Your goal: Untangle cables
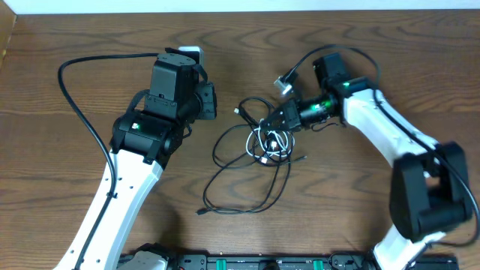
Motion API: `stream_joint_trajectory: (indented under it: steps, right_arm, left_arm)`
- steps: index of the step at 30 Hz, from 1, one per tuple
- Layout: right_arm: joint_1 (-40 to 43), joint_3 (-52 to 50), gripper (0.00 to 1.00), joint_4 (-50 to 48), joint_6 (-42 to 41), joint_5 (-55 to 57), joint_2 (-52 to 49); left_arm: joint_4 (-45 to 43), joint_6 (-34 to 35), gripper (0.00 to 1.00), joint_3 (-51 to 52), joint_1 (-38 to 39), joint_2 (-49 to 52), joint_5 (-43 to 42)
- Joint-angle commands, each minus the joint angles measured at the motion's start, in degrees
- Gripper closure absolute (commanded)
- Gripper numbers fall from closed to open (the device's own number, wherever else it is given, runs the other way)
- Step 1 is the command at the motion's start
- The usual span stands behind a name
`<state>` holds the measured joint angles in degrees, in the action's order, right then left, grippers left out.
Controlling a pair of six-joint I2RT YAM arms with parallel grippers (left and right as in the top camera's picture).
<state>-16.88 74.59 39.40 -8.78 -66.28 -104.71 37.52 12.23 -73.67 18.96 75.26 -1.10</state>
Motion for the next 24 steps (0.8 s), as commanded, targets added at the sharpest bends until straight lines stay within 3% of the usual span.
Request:
stream_joint_trajectory:
  steps: [1, 14, 24]
  right_arm:
    - [0.96, 2.80, 0.99, -0.35, -2.10, -3.30, 6.49]
    - [1.90, 13.92, 0.99, 0.26, -8.20, 1.31, 16.02]
    - [1.95, 23.52, 0.99, 0.66, -10.97, 1.68, 16.00]
  left_arm:
    - [0.20, 0.57, 0.92, -1.20, -0.31, -0.02, 0.72]
    - [0.52, 3.19, 0.92, -0.28, -0.28, -0.02, -0.50]
    - [0.07, 3.04, 0.92, 0.66, -0.28, 4.11, -21.20]
